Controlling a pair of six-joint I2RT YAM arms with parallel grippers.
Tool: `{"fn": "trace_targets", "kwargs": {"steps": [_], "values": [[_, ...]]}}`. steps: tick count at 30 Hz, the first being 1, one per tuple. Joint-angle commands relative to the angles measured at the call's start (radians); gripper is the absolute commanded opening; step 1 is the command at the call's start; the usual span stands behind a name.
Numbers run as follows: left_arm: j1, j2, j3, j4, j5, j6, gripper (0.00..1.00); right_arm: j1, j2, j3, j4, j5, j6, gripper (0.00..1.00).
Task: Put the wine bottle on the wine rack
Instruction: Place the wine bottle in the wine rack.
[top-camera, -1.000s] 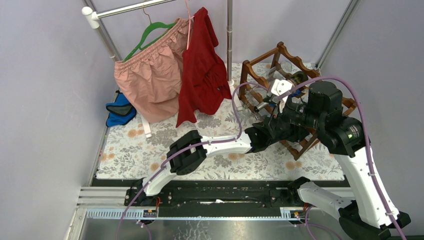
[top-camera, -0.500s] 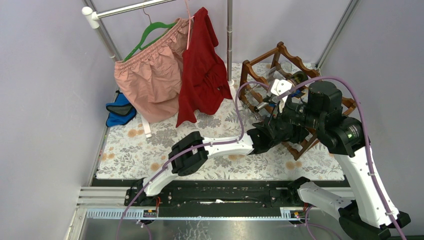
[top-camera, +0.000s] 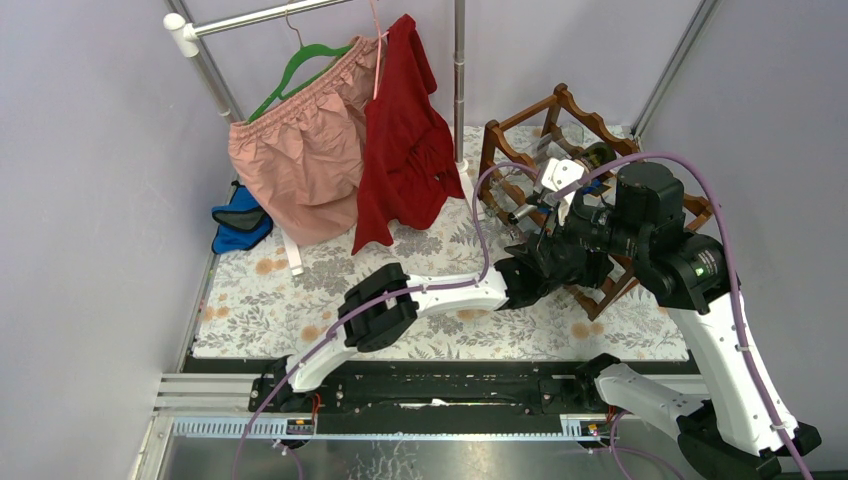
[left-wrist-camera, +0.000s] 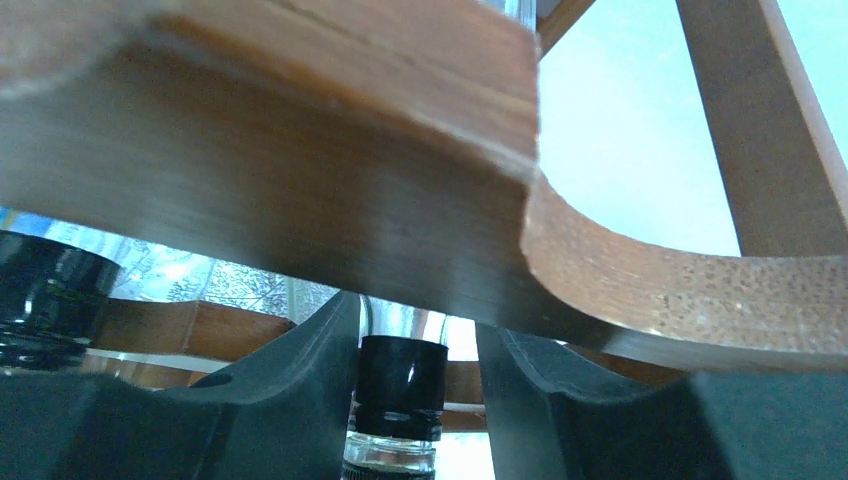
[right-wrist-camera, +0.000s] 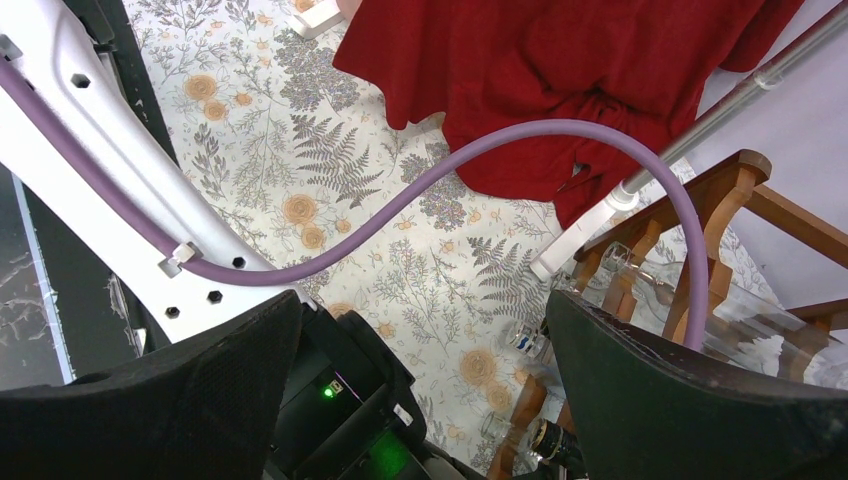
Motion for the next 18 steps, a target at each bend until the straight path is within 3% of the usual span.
{"fn": "trace_targets", "kwargs": {"steps": [1, 8, 14, 18], "values": [[-0.009, -0.011, 0.034, 0.036, -0.073, 0.054, 0.53, -0.006, -0.005, 0.001, 0.025, 0.007, -0.002, 1.0], [-0.02, -0.033, 0.03, 0.021, -0.12, 0.087, 0.54, -0.007, -0.011, -0.004, 0.02, 0.011, -0.004, 1.0], [-0.042, -0.081, 0.02, -0.014, -0.204, 0.095, 0.65, -0.007, -0.023, -0.015, 0.017, 0.002, -0.013, 1.0], [-0.043, -0.126, -0.034, 0.001, -0.207, 0.081, 0.66, -0.01, -0.03, -0.02, 0.01, -0.002, -0.017, 1.0]]}}
